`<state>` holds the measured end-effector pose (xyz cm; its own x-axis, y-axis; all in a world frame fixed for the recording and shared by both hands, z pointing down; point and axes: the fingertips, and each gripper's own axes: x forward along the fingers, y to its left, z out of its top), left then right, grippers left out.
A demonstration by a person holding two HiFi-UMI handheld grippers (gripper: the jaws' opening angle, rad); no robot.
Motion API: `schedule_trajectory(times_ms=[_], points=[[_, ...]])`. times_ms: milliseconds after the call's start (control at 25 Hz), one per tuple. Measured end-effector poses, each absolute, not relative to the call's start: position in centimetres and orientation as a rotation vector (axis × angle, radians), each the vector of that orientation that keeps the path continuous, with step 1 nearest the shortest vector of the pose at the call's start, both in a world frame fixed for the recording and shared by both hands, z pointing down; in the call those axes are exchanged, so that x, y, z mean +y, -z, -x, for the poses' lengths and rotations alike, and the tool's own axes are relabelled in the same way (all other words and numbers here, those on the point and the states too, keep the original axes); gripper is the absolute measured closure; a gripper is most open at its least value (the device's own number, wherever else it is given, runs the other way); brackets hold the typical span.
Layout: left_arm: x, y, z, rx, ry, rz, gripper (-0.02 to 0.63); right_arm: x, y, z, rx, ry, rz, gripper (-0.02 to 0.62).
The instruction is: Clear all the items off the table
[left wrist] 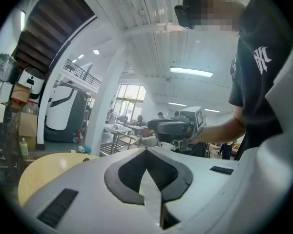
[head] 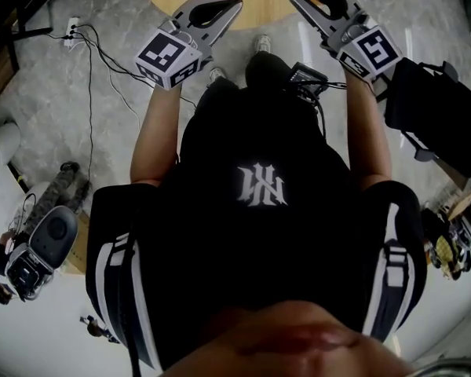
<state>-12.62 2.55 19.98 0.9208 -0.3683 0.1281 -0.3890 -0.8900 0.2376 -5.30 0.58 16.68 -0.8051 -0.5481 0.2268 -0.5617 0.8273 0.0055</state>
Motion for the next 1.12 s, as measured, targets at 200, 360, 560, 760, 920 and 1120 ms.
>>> schedule_trajectory(times_ms=[200,360,560,760,920,1120], points=[[0.2,-22.4,9.1,-0.612,-0.190,-2.816,0.594,-4.2,-19.6,1.5,-2.779,-0.035,-0.819,0.426],[-2.4,-26.0,5.9,-0.676,-0.323,-2.842,0.594,-9.7,-23.9,-0.3,-2.781,0.020,-0.675,0.344],[-7.4,-28.9,6.1,-0.844,-0.204,-2.752,0.594,-17.5,-30.5,1.0,-2.758,0.073,-0.554,0.224],[-10.9,-32.6,5.5,-0.938,-0.212,-2.635,0.594,-21.5,-37.4,1.8,-2.684,0.104,-0.401,0.216],[-13.1,-34.6,5.1,-0.971,-0.263,-2.648,0.594,-23.7,-41.8,1.6,-2.573,0.139,-0.309,0.216],[-14.5,-34.8,5.4,-0.998,-0.210,-2.695,0.594,-24.7,-44.3,3.1,-2.513,0.219,-0.251,0.216]])
